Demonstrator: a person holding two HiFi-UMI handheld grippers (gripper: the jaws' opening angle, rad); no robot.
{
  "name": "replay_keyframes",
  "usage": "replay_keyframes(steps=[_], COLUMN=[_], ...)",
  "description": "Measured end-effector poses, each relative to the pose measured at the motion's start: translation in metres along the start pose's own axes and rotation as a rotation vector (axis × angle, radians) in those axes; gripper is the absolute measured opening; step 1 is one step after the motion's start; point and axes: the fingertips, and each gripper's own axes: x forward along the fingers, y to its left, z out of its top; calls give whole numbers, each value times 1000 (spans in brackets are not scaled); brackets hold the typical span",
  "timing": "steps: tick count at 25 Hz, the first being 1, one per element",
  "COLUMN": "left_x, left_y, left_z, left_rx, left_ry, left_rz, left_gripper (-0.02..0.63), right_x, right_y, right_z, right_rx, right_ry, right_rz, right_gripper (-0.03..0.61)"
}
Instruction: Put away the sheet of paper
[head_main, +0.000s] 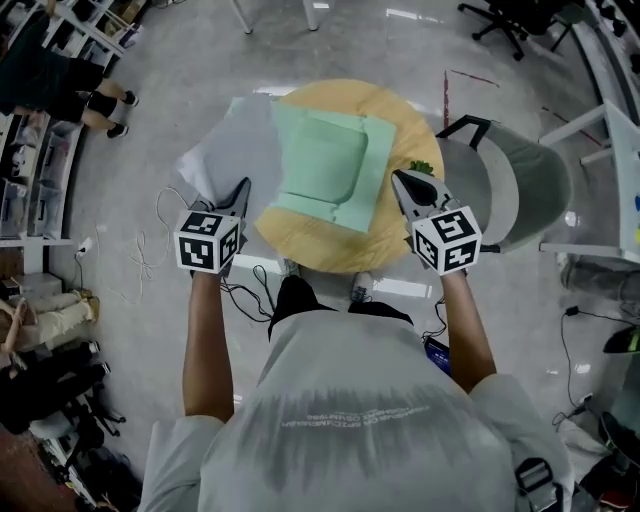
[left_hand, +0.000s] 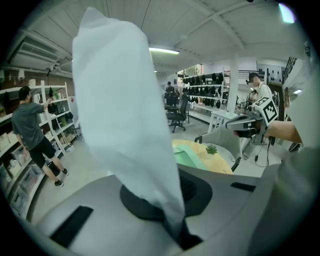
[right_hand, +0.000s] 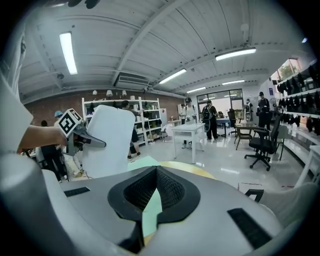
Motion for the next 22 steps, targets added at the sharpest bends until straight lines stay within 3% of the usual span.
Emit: replay_keyframes(steps=[10, 16, 22], left_x=[71, 115, 145], left_y=[74, 89, 98], left_z=[-26, -54, -86], left_rx=[-45, -210, -331], left_ry=[46, 102, 172], left_rz=[-247, -488, -631], left_gripper=[20, 20, 20], right_x=[48, 71, 92], right_y=[16, 21, 29], right_z=[7, -10, -28], right_rx=[116, 186, 235], right_ry=[10, 72, 116], right_rz=[-218, -323, -368], right_gripper=[28, 28, 28])
